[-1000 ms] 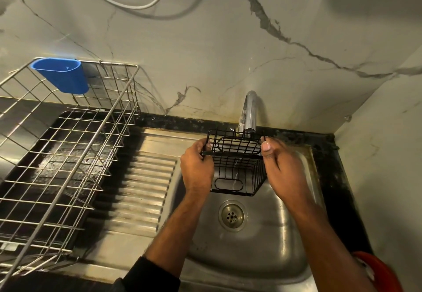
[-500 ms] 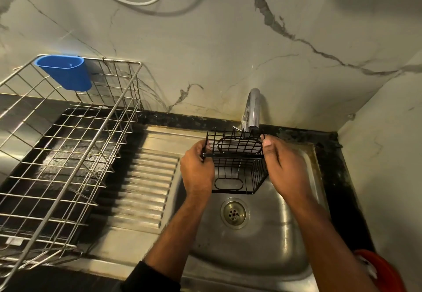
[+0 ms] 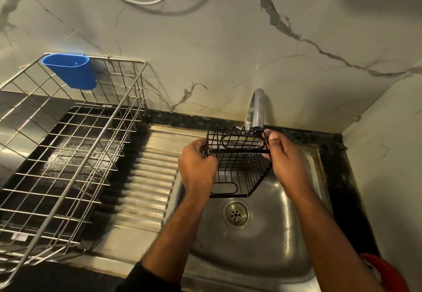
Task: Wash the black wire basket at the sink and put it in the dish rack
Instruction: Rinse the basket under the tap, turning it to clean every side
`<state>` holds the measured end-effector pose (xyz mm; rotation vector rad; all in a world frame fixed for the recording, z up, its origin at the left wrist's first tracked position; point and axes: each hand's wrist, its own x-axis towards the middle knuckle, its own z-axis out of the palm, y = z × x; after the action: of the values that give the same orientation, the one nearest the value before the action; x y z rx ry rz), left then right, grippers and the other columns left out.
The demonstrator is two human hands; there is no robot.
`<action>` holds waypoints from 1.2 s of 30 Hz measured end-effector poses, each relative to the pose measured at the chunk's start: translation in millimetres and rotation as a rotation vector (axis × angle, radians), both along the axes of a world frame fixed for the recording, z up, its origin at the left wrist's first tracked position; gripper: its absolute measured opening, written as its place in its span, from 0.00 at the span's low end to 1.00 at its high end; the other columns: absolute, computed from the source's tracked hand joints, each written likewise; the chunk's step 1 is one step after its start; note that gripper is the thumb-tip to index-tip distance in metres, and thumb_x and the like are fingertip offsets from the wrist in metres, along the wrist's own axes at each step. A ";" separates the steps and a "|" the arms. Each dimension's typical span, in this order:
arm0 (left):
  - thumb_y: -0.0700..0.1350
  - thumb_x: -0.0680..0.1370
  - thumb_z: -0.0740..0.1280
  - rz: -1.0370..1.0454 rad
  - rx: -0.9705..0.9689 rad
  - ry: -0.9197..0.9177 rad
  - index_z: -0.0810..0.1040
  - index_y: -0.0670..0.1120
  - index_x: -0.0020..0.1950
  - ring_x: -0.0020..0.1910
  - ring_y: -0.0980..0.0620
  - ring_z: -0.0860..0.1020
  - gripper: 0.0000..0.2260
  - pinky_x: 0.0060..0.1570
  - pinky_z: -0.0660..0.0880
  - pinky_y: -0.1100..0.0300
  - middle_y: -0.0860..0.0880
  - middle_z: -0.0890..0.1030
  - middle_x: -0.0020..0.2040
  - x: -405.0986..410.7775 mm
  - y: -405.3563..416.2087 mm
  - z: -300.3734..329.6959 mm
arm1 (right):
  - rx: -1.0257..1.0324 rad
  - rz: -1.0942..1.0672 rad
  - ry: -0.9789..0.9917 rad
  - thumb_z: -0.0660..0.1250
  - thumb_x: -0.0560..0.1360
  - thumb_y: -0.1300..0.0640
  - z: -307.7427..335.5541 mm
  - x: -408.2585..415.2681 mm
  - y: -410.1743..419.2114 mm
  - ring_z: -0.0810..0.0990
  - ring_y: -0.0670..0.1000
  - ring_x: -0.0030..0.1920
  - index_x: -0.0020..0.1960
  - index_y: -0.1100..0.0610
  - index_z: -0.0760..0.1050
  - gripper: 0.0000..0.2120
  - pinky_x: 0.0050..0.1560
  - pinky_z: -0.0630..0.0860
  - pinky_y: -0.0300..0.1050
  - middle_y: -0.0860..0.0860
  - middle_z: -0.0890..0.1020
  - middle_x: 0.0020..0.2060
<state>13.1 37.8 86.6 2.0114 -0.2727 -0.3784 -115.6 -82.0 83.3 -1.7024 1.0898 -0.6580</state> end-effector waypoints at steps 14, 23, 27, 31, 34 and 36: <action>0.32 0.77 0.67 0.183 -0.464 0.499 0.77 0.44 0.70 0.38 0.68 0.72 0.21 0.28 0.66 0.82 0.48 0.83 0.62 -5.1 -2.2 9.5 | 0.015 0.022 0.005 0.52 0.84 0.44 10.8 1.6 1.9 0.79 0.47 0.60 0.69 0.47 0.74 0.19 0.46 0.68 0.31 0.42 0.78 0.56; 0.33 0.78 0.67 0.195 -0.500 0.495 0.77 0.43 0.69 0.38 0.69 0.71 0.20 0.29 0.66 0.83 0.47 0.83 0.62 -6.3 2.2 10.3 | -0.002 0.038 0.048 0.51 0.83 0.41 6.8 3.5 4.0 0.79 0.48 0.59 0.69 0.45 0.73 0.20 0.49 0.69 0.42 0.44 0.80 0.59; 0.34 0.79 0.66 0.178 -0.468 0.468 0.77 0.44 0.70 0.38 0.68 0.72 0.20 0.29 0.67 0.82 0.47 0.82 0.63 -4.4 0.6 8.1 | -0.028 0.034 0.067 0.51 0.83 0.42 10.4 4.2 4.6 0.76 0.46 0.55 0.68 0.46 0.73 0.20 0.45 0.67 0.39 0.42 0.78 0.53; 0.36 0.80 0.67 0.144 -0.376 0.400 0.78 0.45 0.69 0.46 0.62 0.76 0.17 0.32 0.67 0.83 0.48 0.83 0.61 -6.9 3.1 3.4 | -0.077 0.035 0.091 0.51 0.83 0.42 13.3 3.5 5.3 0.78 0.47 0.56 0.68 0.47 0.74 0.20 0.43 0.65 0.33 0.42 0.78 0.52; 0.37 0.80 0.66 0.112 -0.284 0.290 0.78 0.45 0.69 0.50 0.61 0.77 0.17 0.32 0.69 0.82 0.49 0.83 0.61 -8.5 6.1 0.2 | -0.111 0.052 0.115 0.51 0.84 0.43 15.7 1.9 5.2 0.76 0.45 0.56 0.69 0.47 0.74 0.21 0.43 0.63 0.31 0.43 0.79 0.55; 0.40 0.81 0.66 0.089 -0.223 0.181 0.77 0.45 0.69 0.50 0.61 0.76 0.16 0.32 0.70 0.79 0.49 0.83 0.61 -9.4 8.0 -0.8 | -0.099 0.060 0.108 0.51 0.84 0.44 18.0 1.6 6.7 0.74 0.43 0.56 0.69 0.47 0.74 0.20 0.43 0.63 0.31 0.41 0.77 0.54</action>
<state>3.7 45.8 85.8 1.7516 -0.1070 -0.4500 -114.1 -75.3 101.3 -1.8668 1.0916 -0.5960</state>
